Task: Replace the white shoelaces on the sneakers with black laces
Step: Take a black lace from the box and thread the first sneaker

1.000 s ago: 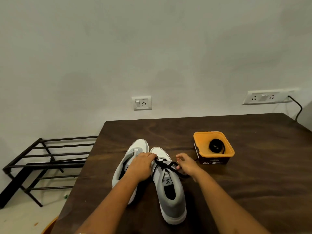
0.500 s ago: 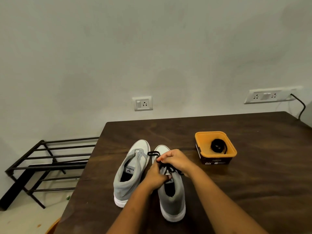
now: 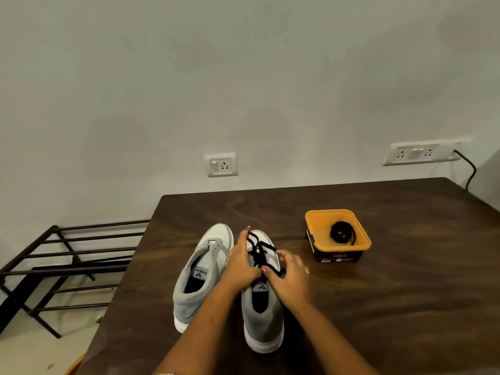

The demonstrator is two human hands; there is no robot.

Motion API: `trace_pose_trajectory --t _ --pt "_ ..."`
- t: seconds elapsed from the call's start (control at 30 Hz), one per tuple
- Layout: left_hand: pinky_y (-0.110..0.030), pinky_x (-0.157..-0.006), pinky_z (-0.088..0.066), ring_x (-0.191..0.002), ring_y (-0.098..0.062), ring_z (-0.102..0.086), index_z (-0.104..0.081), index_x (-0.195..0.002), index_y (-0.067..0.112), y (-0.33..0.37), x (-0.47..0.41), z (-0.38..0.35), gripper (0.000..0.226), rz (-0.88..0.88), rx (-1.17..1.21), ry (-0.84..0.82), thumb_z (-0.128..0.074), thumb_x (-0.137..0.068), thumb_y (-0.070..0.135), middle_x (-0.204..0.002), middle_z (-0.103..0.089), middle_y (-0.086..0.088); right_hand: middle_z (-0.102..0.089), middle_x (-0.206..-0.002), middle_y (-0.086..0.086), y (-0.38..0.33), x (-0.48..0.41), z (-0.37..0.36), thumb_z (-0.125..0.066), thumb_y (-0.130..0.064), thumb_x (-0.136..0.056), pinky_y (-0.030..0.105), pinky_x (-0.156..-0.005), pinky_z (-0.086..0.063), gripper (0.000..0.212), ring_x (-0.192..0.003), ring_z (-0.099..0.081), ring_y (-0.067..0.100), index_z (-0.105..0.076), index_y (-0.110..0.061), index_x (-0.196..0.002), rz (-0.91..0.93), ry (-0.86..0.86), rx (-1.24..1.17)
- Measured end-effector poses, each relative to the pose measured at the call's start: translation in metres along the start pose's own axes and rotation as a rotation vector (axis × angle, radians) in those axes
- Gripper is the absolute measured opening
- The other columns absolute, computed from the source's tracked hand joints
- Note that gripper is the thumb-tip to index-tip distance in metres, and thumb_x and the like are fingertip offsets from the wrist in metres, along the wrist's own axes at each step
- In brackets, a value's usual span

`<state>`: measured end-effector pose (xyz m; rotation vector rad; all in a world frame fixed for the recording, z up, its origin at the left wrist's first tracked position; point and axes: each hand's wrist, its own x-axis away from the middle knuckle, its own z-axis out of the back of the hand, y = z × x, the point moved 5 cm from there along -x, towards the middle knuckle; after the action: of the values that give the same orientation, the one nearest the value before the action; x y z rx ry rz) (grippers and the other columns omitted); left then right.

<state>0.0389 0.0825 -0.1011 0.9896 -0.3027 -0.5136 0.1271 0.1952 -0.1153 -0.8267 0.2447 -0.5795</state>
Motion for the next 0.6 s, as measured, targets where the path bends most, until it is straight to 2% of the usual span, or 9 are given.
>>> trace_pose_trajectory --t 0.13,0.23,0.3,0.37,0.5,0.6 --pt "-0.032 -0.114 -0.028 -0.138 -0.014 -0.03 -0.013 -0.15 0.015 -0.008 0.023 -0.007 0.101 0.054 -0.025 0.125 -0.068 -0.066 0.025 -0.149 -0.03 0.001 -0.051 -0.133 0.0 0.001 0.003 -0.01 -0.064 -0.051 -0.083 0.035 -0.103 -0.041 0.058 -0.123 -0.049 0.021 -0.049 -0.025 -0.134 -0.012 -0.028 -0.128" --pt "-0.022 -0.105 -0.032 -0.13 -0.013 -0.041 -0.025 -0.147 0.016 -0.024 0.042 -0.015 0.078 0.205 0.061 0.188 -0.065 -0.08 0.011 -0.141 -0.042 0.003 -0.043 -0.142 0.002 0.005 0.005 -0.017 -0.064 -0.05 -0.083 0.037 -0.107 -0.038 0.07 -0.129 -0.045 0.025 -0.037 -0.026 -0.143 -0.06 -0.129 -0.006" --pt "-0.025 -0.103 -0.038 -0.125 -0.019 -0.049 -0.038 -0.142 0.017 -0.03 0.048 -0.021 0.062 0.268 0.086 0.172 -0.058 -0.083 0.006 -0.137 -0.053 -0.004 -0.041 -0.143 0.004 0.008 0.009 -0.024 -0.062 -0.043 -0.084 0.039 -0.106 -0.04 0.071 -0.128 -0.045 0.03 -0.031 -0.03 -0.146 -0.13 -0.22 0.083" --pt "-0.024 -0.099 -0.039 -0.122 -0.021 -0.053 -0.046 -0.137 0.016 -0.03 0.048 -0.022 0.056 0.29 0.088 0.18 -0.053 -0.084 0.001 -0.131 -0.058 -0.007 -0.046 -0.138 0.007 0.007 0.01 -0.027 -0.057 -0.032 -0.086 0.037 -0.101 -0.044 0.061 -0.123 -0.049 0.03 -0.035 -0.029 -0.143 -0.154 -0.247 0.1" --pt "-0.017 -0.09 -0.035 -0.122 -0.023 -0.053 -0.049 -0.137 0.013 -0.02 0.042 -0.02 0.052 0.308 0.083 0.18 -0.047 -0.087 -0.003 -0.131 -0.058 -0.009 -0.058 -0.125 0.006 -0.006 0.003 -0.02 -0.049 -0.018 -0.092 0.029 -0.086 -0.048 0.036 -0.111 -0.058 0.024 -0.051 -0.021 -0.128 -0.129 -0.191 0.141" --pt "-0.017 -0.09 -0.036 -0.121 -0.023 -0.053 -0.051 -0.135 0.013 -0.013 0.029 -0.017 0.048 0.293 0.059 0.14 -0.048 -0.089 -0.001 -0.13 -0.059 -0.007 -0.06 -0.122 0.009 -0.01 -0.008 -0.016 -0.045 -0.017 -0.094 0.032 -0.087 -0.052 0.031 -0.107 -0.061 0.027 -0.054 -0.019 -0.123 -0.154 -0.146 0.11"
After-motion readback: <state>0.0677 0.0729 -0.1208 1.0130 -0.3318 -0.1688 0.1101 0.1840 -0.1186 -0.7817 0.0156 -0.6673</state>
